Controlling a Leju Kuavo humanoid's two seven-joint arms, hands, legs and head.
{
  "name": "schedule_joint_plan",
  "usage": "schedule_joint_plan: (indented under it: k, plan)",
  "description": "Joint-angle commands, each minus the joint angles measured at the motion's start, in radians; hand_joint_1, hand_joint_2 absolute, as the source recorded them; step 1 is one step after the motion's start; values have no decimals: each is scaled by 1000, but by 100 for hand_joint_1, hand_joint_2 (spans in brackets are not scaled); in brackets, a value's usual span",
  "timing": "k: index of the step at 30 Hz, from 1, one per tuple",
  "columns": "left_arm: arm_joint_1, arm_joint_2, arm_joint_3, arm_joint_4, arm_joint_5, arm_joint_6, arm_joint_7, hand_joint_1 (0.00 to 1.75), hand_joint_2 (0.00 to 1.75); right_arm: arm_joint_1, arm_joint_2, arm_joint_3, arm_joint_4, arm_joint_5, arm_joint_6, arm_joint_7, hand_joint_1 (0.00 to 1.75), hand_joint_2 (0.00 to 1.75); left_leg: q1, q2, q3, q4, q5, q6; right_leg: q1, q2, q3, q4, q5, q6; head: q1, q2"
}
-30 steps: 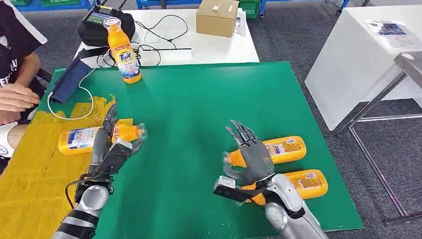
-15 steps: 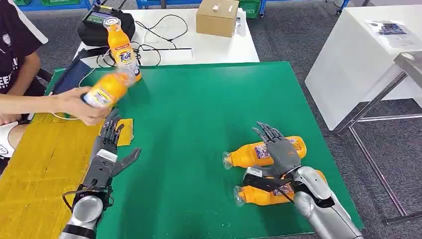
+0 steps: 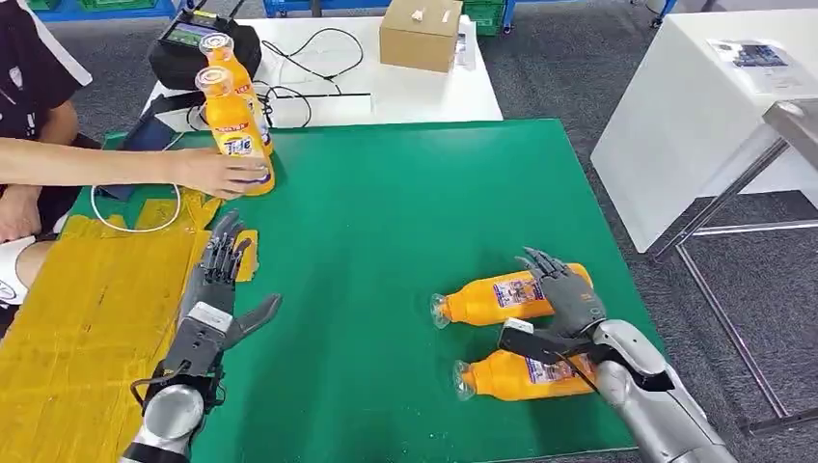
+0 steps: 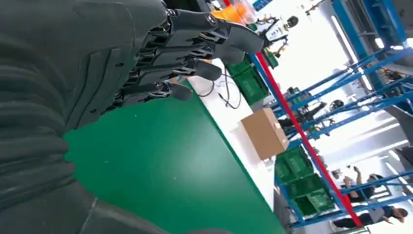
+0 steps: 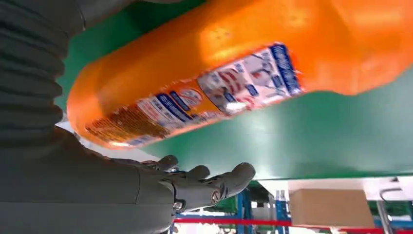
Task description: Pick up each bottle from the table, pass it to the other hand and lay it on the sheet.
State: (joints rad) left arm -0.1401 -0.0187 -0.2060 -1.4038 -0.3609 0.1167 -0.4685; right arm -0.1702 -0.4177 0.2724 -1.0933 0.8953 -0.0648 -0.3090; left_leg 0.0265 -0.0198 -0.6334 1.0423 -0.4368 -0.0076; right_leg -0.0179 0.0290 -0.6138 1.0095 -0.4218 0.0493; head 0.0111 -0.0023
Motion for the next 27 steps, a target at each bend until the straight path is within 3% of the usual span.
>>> schedule_joint_plan:
  k: [1, 12, 21, 22, 23, 25, 27]
  plan:
    - [-18, 5, -32, 19, 2, -2, 3, 0, 175, -46, 19, 14, 104, -1, 11, -6, 0, 175, 0, 2, 2, -1, -1, 1, 0, -1, 2, -1, 0, -1, 0, 0]
    - [-26, 8, -39, 35, 8, 3, 4, 0, 175, -64, 18, 33, 151, 0, 24, -6, 0, 175, -1, 3, 6, -2, -1, 2, 0, -1, 5, -2, 0, -2, 0, 0]
    - [-32, 4, -51, 39, 17, 12, 12, 0, 175, -152, 35, 93, 269, 95, -14, 105, 0, 175, -1, 4, 7, -3, -1, 2, 1, 0, 6, -3, 0, -3, 0, 0]
    - [-29, -4, -53, 43, 20, 17, 24, 0, 175, -187, 43, 124, 323, 158, -25, 188, 87, 175, -1, 5, 6, -3, -1, 2, 0, 1, 5, -3, 0, -2, 0, 0]
    - [-29, -4, -54, 47, 18, 19, 27, 0, 175, -193, 45, 131, 332, 171, -25, 203, 127, 175, 0, 3, 5, -2, -1, 2, 1, 0, 4, -2, 0, -2, 0, 0]
    - [-28, -6, -54, 56, 16, 21, 30, 0, 175, -204, 57, 130, 352, 189, -40, 219, 148, 175, 0, 3, 5, -2, 0, 2, 1, 0, 4, -2, 0, -2, 0, 0]
    - [-27, -8, -52, 56, 16, 21, 30, 0, 175, -212, 65, 129, 364, 206, -53, 236, 152, 175, 0, 4, 6, -3, -1, 2, 1, 0, 5, -3, 0, -2, 0, 0]
